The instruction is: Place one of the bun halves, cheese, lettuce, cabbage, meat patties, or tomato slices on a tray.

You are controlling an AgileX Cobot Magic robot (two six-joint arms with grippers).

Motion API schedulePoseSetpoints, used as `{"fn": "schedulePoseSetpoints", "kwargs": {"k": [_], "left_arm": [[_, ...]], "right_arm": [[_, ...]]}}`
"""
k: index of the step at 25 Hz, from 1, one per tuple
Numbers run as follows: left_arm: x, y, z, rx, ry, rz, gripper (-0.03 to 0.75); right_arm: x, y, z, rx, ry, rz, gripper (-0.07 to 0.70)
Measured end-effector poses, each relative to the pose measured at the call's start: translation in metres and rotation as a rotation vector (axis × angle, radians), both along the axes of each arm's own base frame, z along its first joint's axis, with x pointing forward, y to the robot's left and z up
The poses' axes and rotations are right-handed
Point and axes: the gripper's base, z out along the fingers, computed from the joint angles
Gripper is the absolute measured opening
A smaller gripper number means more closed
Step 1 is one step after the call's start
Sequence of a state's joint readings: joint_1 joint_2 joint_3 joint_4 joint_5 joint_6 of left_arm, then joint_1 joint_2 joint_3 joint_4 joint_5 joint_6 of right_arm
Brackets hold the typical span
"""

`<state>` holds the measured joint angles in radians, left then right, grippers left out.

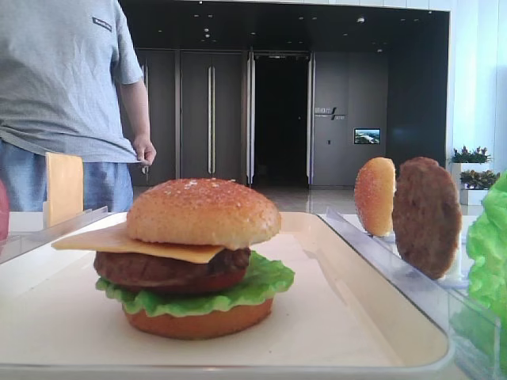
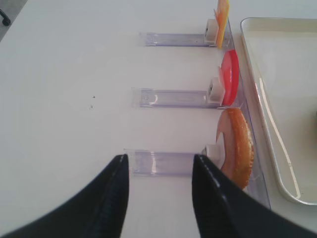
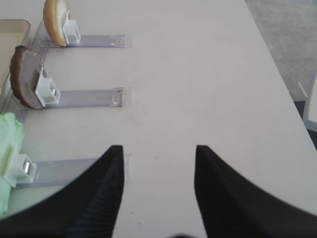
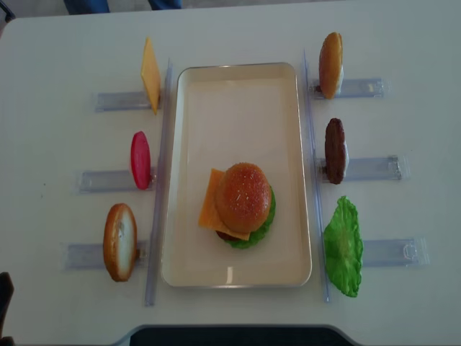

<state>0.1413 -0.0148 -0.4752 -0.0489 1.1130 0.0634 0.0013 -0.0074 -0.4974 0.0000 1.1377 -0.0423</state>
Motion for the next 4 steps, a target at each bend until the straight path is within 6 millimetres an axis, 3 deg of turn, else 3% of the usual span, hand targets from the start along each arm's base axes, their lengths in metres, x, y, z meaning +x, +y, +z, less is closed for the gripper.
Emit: {"fn": "schedulePoseSetpoints", "kwargs": {"k": [4], "left_arm": [[0.0000,0.0000,0.0000,0.000,0.000,0.000,0.327]], "right_arm": [[0.0000,0.0000,0.0000,0.000,0.000,0.000,0.348]]}}
